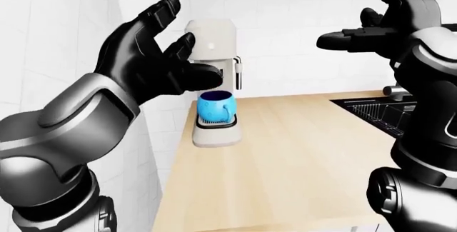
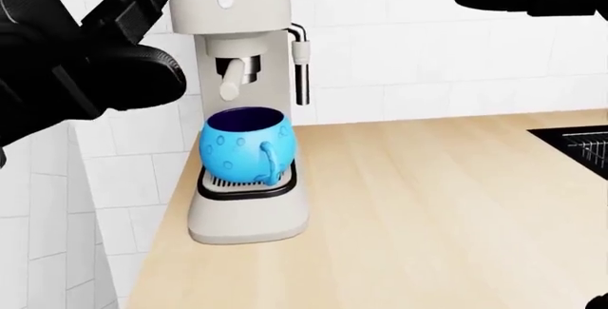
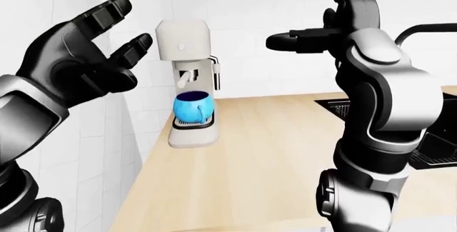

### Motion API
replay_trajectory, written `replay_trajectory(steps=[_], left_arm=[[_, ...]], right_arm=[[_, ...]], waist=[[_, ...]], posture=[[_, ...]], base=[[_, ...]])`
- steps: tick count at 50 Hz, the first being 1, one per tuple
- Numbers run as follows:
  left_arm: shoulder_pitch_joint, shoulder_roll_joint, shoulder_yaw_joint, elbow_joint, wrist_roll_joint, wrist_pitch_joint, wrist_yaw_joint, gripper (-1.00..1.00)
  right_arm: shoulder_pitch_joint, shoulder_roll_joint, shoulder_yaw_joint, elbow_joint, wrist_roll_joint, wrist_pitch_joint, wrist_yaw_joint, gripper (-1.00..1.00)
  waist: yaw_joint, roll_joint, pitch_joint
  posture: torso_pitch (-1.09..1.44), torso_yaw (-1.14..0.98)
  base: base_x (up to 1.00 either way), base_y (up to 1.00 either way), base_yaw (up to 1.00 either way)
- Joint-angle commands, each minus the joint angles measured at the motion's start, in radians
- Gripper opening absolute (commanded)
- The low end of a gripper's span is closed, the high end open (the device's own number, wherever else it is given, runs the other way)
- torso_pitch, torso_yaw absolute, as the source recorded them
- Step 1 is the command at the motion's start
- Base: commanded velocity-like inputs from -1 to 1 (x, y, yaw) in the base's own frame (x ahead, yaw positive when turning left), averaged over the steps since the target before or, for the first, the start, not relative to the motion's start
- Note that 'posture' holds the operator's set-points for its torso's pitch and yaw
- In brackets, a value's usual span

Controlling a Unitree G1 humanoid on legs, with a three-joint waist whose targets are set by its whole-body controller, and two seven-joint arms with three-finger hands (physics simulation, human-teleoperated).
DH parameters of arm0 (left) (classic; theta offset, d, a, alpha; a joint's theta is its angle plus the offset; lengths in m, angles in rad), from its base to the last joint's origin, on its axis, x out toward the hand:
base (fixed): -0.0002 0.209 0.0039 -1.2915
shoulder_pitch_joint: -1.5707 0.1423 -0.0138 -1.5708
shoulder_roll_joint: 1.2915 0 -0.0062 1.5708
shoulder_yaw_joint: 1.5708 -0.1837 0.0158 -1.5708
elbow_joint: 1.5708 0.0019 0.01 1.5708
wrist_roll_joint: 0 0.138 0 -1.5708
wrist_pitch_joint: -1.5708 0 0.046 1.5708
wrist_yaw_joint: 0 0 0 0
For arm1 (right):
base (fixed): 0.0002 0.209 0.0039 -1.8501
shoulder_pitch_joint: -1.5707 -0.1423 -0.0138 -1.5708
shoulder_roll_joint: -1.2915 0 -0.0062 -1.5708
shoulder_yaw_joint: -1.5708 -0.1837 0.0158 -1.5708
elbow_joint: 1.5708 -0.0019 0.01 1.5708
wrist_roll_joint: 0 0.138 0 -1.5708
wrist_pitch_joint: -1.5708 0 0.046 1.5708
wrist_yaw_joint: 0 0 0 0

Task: Press the button on the coffee machine to serve coffee.

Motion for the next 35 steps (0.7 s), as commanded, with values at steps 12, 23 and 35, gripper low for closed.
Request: replay_trajectory(steps=[12, 23, 35], left_arm=[[-0.076, -0.037, -0.047, 0.035, 0.02, -0.026, -0.016, 1.0], [-0.112, -0.1, -0.066, 0.047, 0.049, 0.003, -0.013, 1.0], [-0.078, -0.129, -0.072, 0.051, 0.121, 0.019, -0.067, 1.0]], right_arm=[[-0.039, -0.013, -0.005, -0.008, 0.003, -0.025, -0.002, 1.0], [-0.029, -0.015, -0.011, -0.021, 0.009, -0.02, -0.004, 1.0], [-0.012, -0.008, -0.013, -0.03, 0.019, -0.026, -0.013, 1.0]], waist=[[0.005, -0.003, 0.003], [0.004, -0.009, 0.003], [0.003, -0.011, 0.001]], posture=[[-0.69, 0.0], [-0.69, 0.0], [-0.69, 0.0]], base=[[0.0, 0.0, 0.0], [0.0, 0.0, 0.0], [0.0, 0.0, 0.0]])
